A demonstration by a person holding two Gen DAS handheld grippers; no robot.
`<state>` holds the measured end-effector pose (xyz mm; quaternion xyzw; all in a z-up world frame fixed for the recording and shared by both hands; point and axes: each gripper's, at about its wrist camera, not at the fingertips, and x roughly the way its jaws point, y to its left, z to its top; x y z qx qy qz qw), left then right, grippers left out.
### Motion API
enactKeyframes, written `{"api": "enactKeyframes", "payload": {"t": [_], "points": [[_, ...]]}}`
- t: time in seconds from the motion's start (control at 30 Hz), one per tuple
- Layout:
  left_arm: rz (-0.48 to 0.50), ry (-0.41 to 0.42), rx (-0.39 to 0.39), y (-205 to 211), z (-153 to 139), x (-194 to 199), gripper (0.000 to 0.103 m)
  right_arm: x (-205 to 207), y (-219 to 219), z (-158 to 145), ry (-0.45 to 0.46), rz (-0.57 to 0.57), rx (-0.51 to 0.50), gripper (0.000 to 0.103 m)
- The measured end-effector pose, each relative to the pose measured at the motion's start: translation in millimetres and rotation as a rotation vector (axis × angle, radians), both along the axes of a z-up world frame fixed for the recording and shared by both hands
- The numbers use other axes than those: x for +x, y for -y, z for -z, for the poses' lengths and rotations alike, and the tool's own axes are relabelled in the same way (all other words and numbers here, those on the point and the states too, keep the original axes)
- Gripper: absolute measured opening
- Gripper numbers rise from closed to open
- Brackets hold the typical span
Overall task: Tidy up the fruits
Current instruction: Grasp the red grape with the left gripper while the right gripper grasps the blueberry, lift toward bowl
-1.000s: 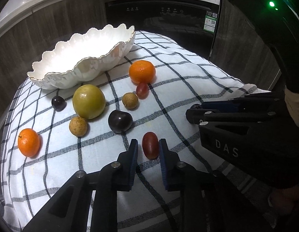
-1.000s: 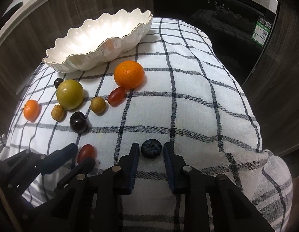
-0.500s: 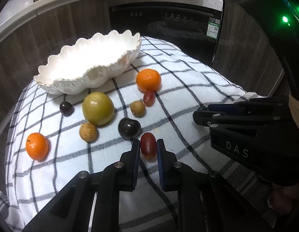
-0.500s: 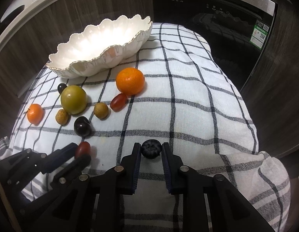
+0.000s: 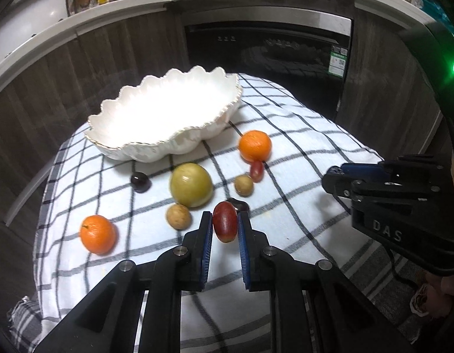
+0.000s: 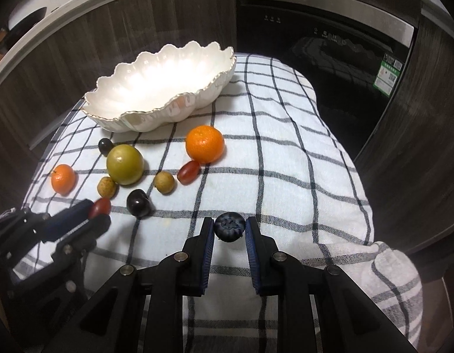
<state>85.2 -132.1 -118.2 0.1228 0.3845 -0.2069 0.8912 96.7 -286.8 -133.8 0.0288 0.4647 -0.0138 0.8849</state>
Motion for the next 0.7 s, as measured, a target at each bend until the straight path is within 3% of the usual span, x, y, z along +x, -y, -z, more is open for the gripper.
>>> {"api": "enactKeyframes", "payload": {"t": [0.7], "points": [[-0.144, 0.062, -0.071, -46.2, -48.1, 43.9, 0.018, 31.7, -35.2, -51.9, 0.103, -0.076, -0.005, 0.023]]}}
